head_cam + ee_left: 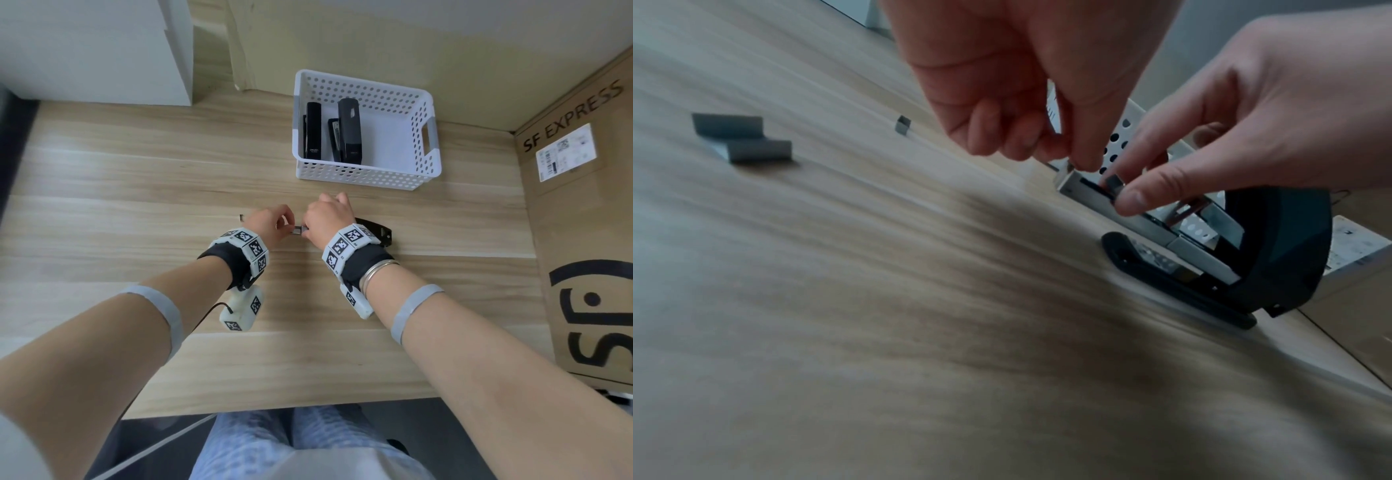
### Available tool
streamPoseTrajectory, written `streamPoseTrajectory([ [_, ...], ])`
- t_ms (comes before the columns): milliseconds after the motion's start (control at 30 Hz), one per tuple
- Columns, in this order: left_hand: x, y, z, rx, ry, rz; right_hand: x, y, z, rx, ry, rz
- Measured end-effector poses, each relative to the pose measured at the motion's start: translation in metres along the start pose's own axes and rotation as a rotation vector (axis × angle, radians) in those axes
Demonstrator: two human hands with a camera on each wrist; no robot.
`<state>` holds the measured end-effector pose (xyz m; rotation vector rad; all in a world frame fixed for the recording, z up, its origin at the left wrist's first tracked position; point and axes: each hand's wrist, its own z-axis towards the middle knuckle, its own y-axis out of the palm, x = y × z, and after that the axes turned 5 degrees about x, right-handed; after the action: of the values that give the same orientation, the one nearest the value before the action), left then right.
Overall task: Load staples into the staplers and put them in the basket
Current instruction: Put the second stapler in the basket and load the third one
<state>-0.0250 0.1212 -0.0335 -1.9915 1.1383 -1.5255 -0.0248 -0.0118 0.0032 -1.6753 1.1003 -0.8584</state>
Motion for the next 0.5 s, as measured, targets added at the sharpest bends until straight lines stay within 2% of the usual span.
streamPoseTrajectory([
  [233,0.000,0.001,-0.001,0.024,-0.010,-0.001,-0.002,-0.004,0.006,-0.062,0.038,0.020],
  [367,-0.002,-0.001,-0.002,-0.008,0.004,0.013,-0.003,0.000,0.011,-0.026,0.086,0.046],
  [500,-0.005,-0.009,-0.004,-0.016,0.019,0.063,-0.001,-0.002,0.011,-0.050,0.118,0.043],
])
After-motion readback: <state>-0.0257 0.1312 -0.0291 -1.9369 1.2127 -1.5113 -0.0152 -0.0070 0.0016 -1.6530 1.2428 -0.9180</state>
